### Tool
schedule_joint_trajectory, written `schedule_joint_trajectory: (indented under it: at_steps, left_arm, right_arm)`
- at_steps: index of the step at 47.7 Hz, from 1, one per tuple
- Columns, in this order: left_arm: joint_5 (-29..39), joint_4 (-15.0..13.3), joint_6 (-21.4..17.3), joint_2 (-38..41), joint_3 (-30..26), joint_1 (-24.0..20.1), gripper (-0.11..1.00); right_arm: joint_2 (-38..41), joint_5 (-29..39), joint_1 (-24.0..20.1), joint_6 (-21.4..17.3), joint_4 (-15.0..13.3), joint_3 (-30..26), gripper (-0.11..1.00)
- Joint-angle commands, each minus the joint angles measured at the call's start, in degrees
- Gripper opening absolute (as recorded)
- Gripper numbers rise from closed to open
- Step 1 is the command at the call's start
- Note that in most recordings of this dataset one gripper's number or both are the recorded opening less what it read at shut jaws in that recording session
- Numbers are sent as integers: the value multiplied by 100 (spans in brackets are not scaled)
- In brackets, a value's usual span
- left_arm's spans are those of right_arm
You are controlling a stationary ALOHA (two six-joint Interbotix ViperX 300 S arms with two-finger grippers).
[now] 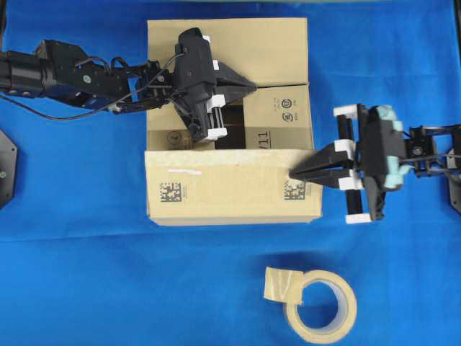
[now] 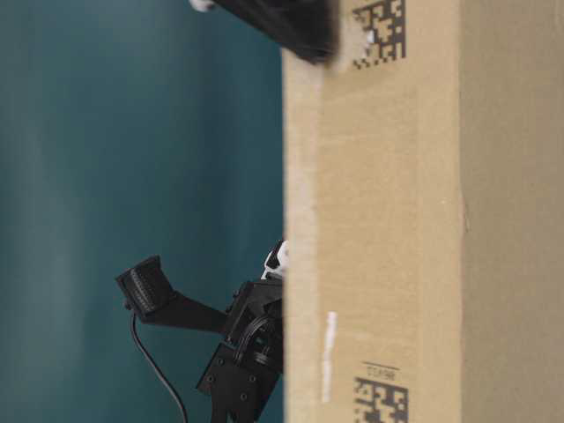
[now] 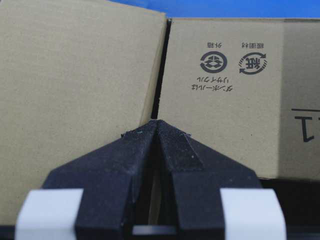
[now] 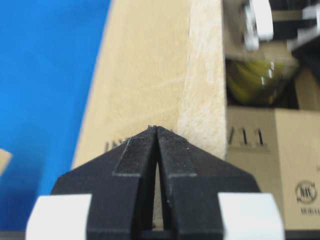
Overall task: Close the cardboard box.
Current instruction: 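Push the front flap up and over with the right gripper, then lift the left gripper up to the back flap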
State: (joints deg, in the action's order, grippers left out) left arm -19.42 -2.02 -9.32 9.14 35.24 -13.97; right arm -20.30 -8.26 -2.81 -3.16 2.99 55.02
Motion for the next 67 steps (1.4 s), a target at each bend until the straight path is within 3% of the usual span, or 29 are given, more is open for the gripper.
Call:
schedule_joint_trajectory:
  at_steps: [1,27,38,46,55,67]
  left_arm:
    - [-9,0,18,-97,-35,18,1]
    - [26,9,35,-193,-26,18,1]
    - [193,0,44,-703,-132,114,1]
    - [712,0,35,-1204,-272,114,1]
    - [1459,9,-290,-1661,-589,62,1]
    - [2777,35,-352,-1898,-1239,-475,1]
  right_arm:
    - [114,18,70,-9,53,-79,0]
    - [527,9,123,-9,246,-53,0]
    - [527,-9,123,-9,237,-62,0]
    - [527,-18,123,-9,237,-70,0]
    - [519,-26,123,-9,246,-79,0]
    - [519,-105,123,-9,246,-70,0]
